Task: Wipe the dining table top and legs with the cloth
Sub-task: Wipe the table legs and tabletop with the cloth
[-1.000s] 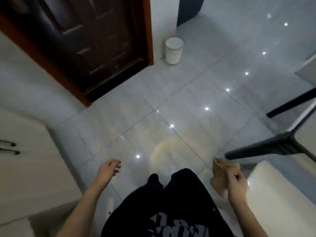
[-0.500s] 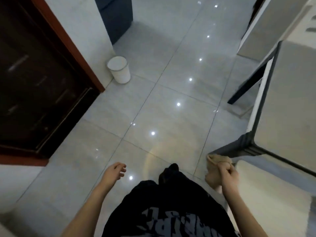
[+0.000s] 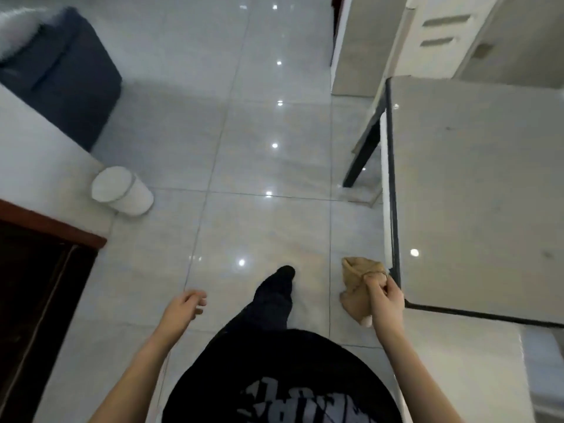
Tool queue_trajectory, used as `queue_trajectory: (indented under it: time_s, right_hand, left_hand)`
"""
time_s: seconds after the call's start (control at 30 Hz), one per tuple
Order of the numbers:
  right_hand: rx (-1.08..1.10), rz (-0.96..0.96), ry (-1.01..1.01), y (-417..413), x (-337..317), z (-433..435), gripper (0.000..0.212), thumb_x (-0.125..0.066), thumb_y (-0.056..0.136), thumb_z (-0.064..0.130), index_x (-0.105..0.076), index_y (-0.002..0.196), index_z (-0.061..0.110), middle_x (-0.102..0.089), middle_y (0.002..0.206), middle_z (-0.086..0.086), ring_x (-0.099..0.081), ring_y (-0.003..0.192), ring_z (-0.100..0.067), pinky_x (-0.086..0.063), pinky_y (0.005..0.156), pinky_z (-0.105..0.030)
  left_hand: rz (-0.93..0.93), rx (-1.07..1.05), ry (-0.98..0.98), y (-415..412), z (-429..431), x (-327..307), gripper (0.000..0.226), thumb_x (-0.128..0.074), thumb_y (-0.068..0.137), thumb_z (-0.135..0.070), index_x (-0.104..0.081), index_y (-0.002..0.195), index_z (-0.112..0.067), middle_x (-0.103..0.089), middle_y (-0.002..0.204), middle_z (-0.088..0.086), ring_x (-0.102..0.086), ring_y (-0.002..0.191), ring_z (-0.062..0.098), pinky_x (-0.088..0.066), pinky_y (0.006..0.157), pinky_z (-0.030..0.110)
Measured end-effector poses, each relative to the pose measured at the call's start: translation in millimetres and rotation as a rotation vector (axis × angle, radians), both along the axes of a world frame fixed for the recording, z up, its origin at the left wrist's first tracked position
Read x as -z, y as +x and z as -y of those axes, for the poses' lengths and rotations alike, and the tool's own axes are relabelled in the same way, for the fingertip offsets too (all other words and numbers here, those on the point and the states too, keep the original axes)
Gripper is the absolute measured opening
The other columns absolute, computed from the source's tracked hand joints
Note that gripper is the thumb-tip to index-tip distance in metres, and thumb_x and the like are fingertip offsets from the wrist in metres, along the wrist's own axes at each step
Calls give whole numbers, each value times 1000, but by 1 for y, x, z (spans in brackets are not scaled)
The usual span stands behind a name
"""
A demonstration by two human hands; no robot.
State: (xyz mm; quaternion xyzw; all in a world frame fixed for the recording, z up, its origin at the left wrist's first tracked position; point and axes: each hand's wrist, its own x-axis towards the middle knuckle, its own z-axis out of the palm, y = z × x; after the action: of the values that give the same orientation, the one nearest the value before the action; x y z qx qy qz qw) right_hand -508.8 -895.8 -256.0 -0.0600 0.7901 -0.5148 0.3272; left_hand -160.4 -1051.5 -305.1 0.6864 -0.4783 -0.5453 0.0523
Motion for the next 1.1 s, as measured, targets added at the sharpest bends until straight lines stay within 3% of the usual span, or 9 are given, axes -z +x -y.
queue_trajectory:
  time_s: [0.2, 0.3, 0.43, 0.6, 0.73, 0.83, 0.93, 1.0, 1.1]
  right_hand:
    - [340, -32, -64, -53, -18, 32, 16, -59, 91, 9, -62, 77, 15, -59, 68, 9, -50, 59, 9, -43, 59, -12]
    - [517, -28, -117, -69, -28, 33, 23, -61, 82, 28, -61, 82, 5, -59, 77, 4, -52, 76, -9, -44, 72, -31]
    - [718, -146, -120, -83, -48, 24, 9, -57, 93, 12, -65, 89, 11, -62, 84, -1, -55, 75, -7, -44, 72, -32]
    - [884, -294, -1, -92, -54, 0, 18, -56, 94, 7, -65, 96, 22, -67, 93, 0, -61, 86, -11, -50, 75, -26]
    - [739, -548, 242, -116, -43, -20, 11, -53, 88, 21, -58, 96, 16, -59, 93, -4, -56, 81, -8, -42, 72, -10]
    - [354, -568, 546, -147, -1, -24, 48, -54, 81, 32, -58, 124, 10, -59, 123, -8, -57, 109, -22, -46, 95, -32]
    - [-38, -472, 736, -167, 48, -13, 70, -38, 84, 47, -41, 146, 15, -38, 152, -7, -30, 143, -30, -18, 119, -41]
    - [-83, -486, 757, -179, 72, -9, 71, -33, 87, 52, -35, 149, 15, -31, 156, -4, -20, 147, -27, -7, 121, -40]
    - [-124, -588, 764, -194, 102, -15, 64, -38, 93, 50, -35, 149, 18, -32, 156, 0, -17, 148, -21, -15, 118, -45]
  left_hand:
    - [-60, 400, -71, -144, 159, -15, 24, -47, 99, -13, -64, 83, -21, -65, 84, 7, -58, 75, 24, -44, 66, 27]
    - [-91, 660, -133, -233, 211, -30, 24, -48, 99, -12, -63, 83, -23, -67, 86, 7, -59, 74, 21, -46, 73, 29]
    - [-146, 1017, -234, -350, 237, -46, 9, -54, 86, -34, -62, 82, -37, -69, 87, -2, -65, 83, 22, -49, 87, 42]
    - [-200, 1460, -442, -469, 202, -53, 22, -54, 93, -25, -65, 108, -15, -65, 107, 5, -63, 99, 23, -45, 82, 31]
    - [-261, 1689, -569, -531, 151, -44, 59, -37, 87, -43, -55, 131, -9, -56, 131, 10, -51, 123, 25, -33, 103, 28]
    - [-245, 1854, -709, -570, 117, -20, 72, -25, 84, -49, -40, 144, -13, -41, 149, 9, -36, 138, 27, -21, 116, 34]
    - [-198, 1943, -821, -603, 87, 7, 75, -20, 84, -51, -33, 148, -14, -33, 155, 8, -27, 144, 30, -17, 119, 41]
    - [-128, 1956, -877, -623, 73, 24, 72, -22, 86, -50, -30, 150, -16, -29, 157, 6, -23, 146, 29, -16, 119, 43]
    - [-62, 1944, -929, -647, 59, 47, 67, -23, 89, -45, -32, 149, -17, -31, 156, 5, -24, 145, 28, -17, 118, 44]
